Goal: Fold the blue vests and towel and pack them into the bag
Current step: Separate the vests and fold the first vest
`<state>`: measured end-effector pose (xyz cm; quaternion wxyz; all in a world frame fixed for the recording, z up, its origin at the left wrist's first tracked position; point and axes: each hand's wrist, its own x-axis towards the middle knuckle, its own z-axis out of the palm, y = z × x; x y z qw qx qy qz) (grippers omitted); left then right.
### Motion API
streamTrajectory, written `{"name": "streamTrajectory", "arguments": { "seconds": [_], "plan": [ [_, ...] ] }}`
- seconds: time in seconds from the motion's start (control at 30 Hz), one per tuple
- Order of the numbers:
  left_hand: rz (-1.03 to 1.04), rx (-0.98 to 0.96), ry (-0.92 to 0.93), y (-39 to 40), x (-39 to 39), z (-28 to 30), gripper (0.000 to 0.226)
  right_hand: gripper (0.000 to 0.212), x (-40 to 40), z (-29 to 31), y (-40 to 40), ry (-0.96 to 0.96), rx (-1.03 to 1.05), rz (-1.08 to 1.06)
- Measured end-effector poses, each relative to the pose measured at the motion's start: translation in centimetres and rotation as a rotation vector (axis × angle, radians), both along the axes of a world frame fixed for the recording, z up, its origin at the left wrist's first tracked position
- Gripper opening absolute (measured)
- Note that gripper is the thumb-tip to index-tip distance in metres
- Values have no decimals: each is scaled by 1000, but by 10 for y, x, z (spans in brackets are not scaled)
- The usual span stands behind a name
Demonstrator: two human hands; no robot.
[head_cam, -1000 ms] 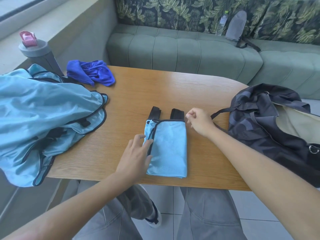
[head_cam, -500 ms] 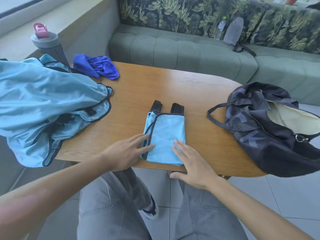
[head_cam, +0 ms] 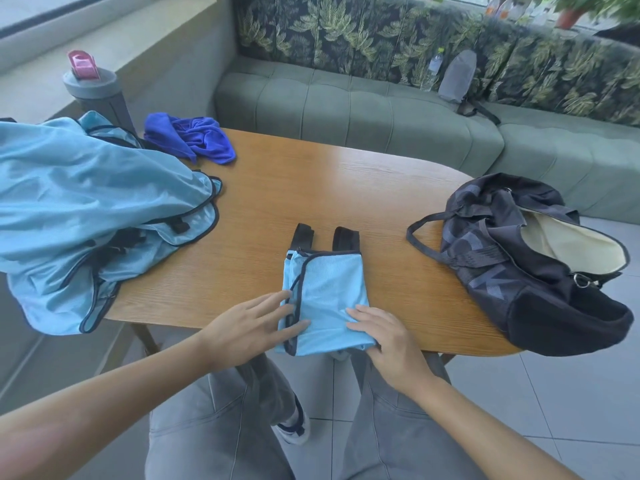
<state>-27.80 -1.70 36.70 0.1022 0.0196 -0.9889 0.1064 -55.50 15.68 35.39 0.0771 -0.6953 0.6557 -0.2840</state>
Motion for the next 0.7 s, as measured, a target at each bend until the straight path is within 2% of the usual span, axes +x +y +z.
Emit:
{"name": "streamTrajectory", "arguments": {
  "seconds": [0.13,0.27,0.37,0.47,0.53,0.63,0.7],
  "plan": [
    [-42,117,88,6,-13,1,37,43,7,12,-2,-277,69,-160],
    [-14,483,181,10,-27,6,20,17,14,25,-10,-467,40,-334],
    [98,661,205,13,-36,3,25,8,10,21,-16,-544,46,-398],
    [219,632,294,13,-44,5,18,4,11,20,-22,-585,31,-411],
    [256,584,322,6,-49,6,22,4,11,20,-27,-579,28,-404],
    [318,499,348,-3,-51,4,28,8,11,21,-32,-477,50,-334],
    [336,433,348,-4,-53,6,22,10,12,23,-34,-428,74,-269]
  ]
}}
